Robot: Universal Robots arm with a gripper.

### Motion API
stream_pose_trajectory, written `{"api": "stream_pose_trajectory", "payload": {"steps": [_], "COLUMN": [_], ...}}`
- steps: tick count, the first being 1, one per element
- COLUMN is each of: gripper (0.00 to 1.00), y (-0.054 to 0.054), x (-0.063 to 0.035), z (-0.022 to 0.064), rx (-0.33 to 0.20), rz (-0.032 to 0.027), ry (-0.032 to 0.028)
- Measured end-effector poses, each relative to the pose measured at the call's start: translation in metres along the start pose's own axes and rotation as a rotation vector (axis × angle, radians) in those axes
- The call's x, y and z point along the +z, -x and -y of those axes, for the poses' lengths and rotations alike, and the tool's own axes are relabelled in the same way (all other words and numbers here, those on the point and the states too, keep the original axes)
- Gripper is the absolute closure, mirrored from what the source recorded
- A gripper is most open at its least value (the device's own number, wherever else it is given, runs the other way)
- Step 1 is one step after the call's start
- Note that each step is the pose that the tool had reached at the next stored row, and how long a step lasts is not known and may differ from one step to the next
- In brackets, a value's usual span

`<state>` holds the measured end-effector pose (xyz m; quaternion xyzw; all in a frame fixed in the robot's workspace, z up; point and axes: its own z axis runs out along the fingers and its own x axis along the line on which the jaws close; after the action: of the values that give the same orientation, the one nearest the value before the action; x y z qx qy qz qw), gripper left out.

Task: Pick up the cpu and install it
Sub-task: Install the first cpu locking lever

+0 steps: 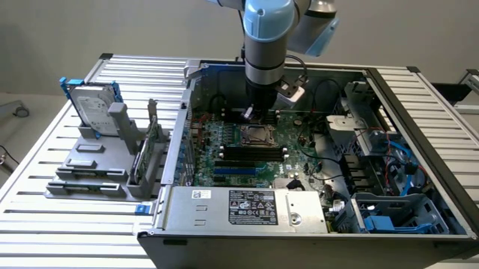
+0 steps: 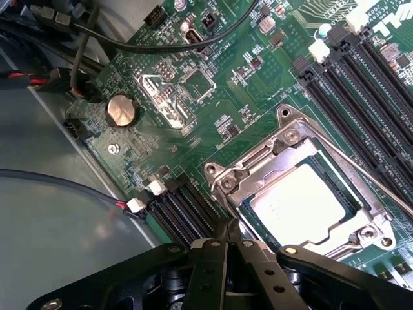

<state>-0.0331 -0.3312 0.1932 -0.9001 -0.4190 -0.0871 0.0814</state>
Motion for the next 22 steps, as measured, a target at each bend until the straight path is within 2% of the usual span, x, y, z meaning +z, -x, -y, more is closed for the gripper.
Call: {"api": "stream_pose_trajectory", "payload": {"steps": [22], "gripper": [0.89], "y": [0.0004], "x": [-0.0004], "z": [-0.0027], "rx": [0.028], "rz": [-0.0009], "ry": [0.0053]}}
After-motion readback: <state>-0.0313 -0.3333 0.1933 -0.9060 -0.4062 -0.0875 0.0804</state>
